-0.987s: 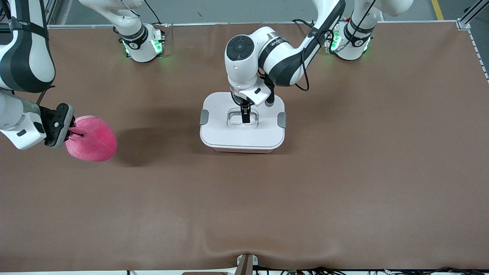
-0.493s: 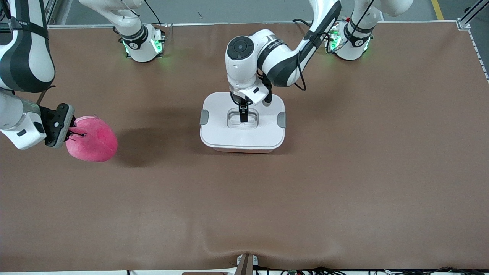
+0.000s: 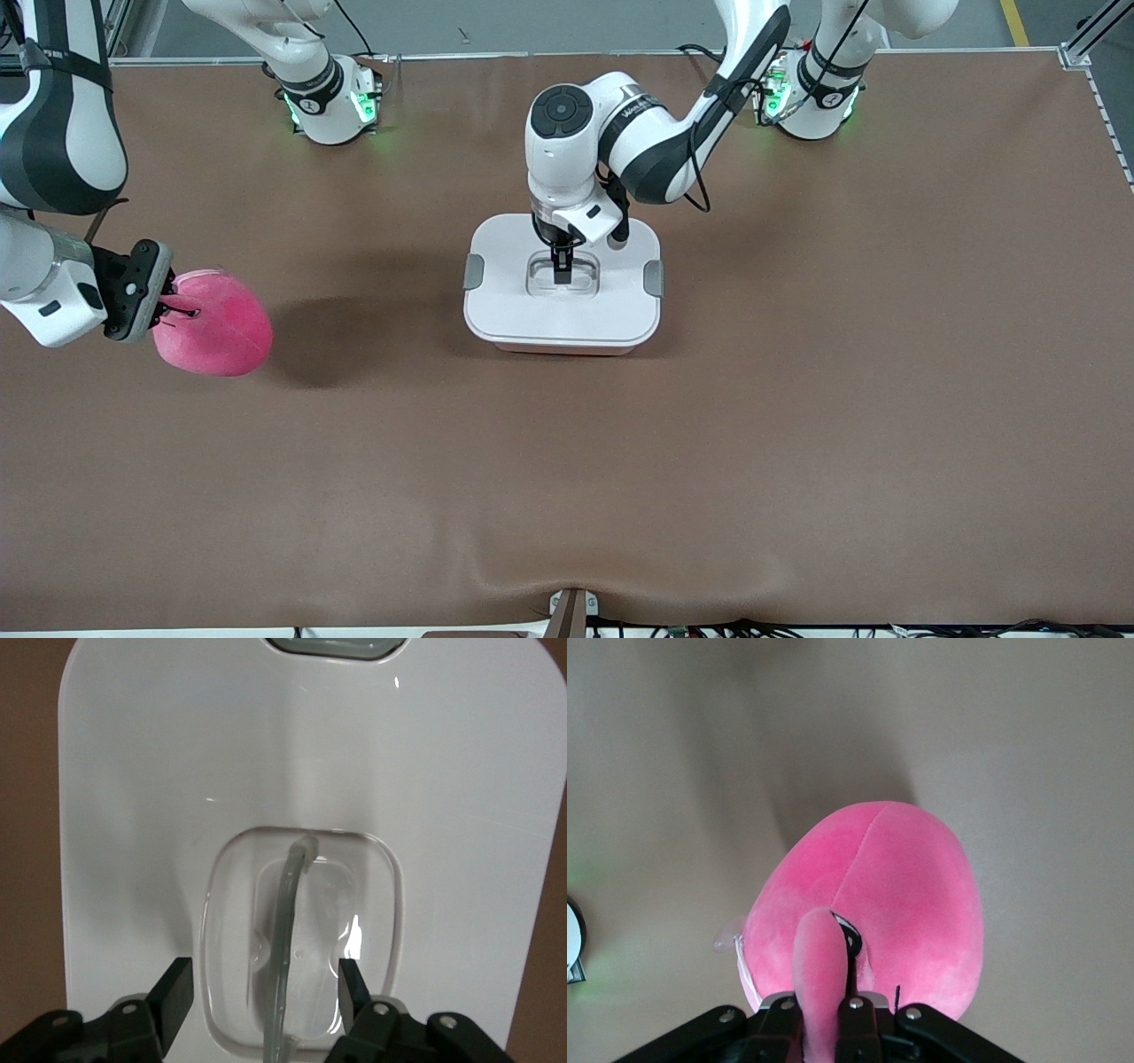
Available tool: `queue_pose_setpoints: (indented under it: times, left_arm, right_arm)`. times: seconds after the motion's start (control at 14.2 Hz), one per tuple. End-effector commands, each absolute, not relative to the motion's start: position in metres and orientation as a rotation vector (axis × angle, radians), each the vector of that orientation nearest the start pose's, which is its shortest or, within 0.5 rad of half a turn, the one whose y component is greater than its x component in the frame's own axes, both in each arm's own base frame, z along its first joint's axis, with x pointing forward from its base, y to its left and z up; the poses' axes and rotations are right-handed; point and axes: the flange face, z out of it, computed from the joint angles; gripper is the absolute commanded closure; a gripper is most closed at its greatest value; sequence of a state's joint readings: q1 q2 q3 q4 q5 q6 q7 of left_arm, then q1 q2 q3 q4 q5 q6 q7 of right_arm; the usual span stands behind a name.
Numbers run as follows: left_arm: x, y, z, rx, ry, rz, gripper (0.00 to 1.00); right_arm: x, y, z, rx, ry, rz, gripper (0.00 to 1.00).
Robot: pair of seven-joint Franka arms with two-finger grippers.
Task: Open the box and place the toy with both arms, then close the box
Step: 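Lift the pink plush with the right gripper while the left gripper holds the lid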
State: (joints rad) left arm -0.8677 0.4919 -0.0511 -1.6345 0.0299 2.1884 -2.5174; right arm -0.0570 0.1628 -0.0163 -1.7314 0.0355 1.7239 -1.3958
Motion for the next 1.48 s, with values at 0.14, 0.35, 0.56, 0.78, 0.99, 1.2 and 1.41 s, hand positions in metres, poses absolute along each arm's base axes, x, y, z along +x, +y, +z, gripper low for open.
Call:
queue_pose_setpoints:
  times: [0.14,0.35,0.56,0.78,0.99,1.2,1.41]
  left_arm:
    - [0.415,-0.538,0.334,2.167,2.179,0.053,0.53]
    - [0.415,-0.538,0.340,2.163,2.176,0.053,0.72]
    - [0.416,-0.538,0.343,2.155,2.175,0.052,0.71]
    - [0.416,-0.538,0.344,2.154,2.174,0.051,0.71]
    - [0.416,-0.538,0.344,2.153,2.173,0.051,0.81]
    - [0.416,-0.538,0.343,2.153,2.173,0.051,0.90]
    - [0.416,-0.538,0.343,2.153,2.173,0.051,0.94]
  right_arm:
    - [0.593,-0.030,0.484,-2.413,-1.793,0.127,1.00]
    - [0.594,-0.028,0.486,-2.427,-1.780,0.123,1.00]
    - [0.594,-0.028,0.486,-2.428,-1.778,0.123,1.00]
    - [0.594,-0.028,0.486,-2.429,-1.777,0.123,1.00]
    - [0.594,-0.027,0.486,-2.438,-1.762,0.125,1.00]
    - [0.595,-0.018,0.488,-2.493,-1.644,0.095,1.00]
    - [0.596,0.001,0.505,-2.580,-1.512,0.107,1.00]
